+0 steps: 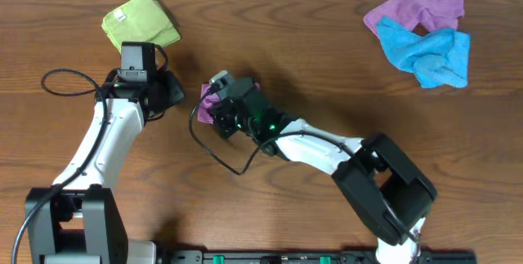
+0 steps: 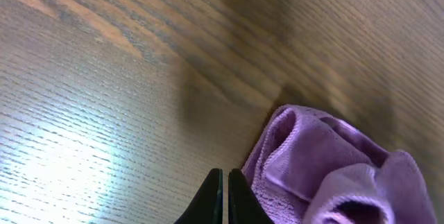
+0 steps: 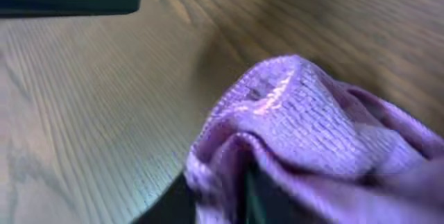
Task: Fold the cloth
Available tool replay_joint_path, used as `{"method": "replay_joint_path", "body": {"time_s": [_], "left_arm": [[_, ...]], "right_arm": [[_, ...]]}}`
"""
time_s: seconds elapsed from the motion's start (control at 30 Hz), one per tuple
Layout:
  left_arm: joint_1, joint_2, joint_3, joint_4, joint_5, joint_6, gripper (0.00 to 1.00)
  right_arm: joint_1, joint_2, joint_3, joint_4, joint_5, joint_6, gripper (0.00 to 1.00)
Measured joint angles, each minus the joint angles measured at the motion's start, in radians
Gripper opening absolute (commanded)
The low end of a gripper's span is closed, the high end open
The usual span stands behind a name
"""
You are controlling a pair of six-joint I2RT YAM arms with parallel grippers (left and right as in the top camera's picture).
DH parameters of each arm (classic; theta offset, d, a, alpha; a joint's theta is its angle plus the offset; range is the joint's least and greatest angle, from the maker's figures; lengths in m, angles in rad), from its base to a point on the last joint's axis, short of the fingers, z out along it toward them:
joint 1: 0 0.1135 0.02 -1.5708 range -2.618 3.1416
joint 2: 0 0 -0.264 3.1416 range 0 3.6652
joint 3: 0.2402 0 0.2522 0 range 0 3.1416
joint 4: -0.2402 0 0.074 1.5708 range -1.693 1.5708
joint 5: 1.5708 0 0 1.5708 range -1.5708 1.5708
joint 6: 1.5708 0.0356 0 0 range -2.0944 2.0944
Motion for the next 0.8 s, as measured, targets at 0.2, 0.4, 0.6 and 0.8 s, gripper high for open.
{"method": "replay_joint_path", "body": {"time_s": [0.2,0.4,0.6,0.8], "left_arm": [[0.0,-0.013,0.0,0.0,0.0,0.0,0.06],[0.0,-0.019,0.0,-0.001,0.0,0.0,0.06],[0.0,-0.022,0.0,-0.006,0.0,0.0,0.06],[0.001,-0.045,0.0,-0.007,0.0,0.0,0.06]], "right_arm": [[0.003,0.0,0.008,0.001,-0.017,-0.003,0.59],[0.003,0.0,0.044,-0.001,-0.019,-0.003,0.73],[-0.008,0.0,0.088,-0.056,-0.019,-0.003,0.82],[-0.03,0.0,0.129,-0.119,-0.019,0.002,0.84]]}}
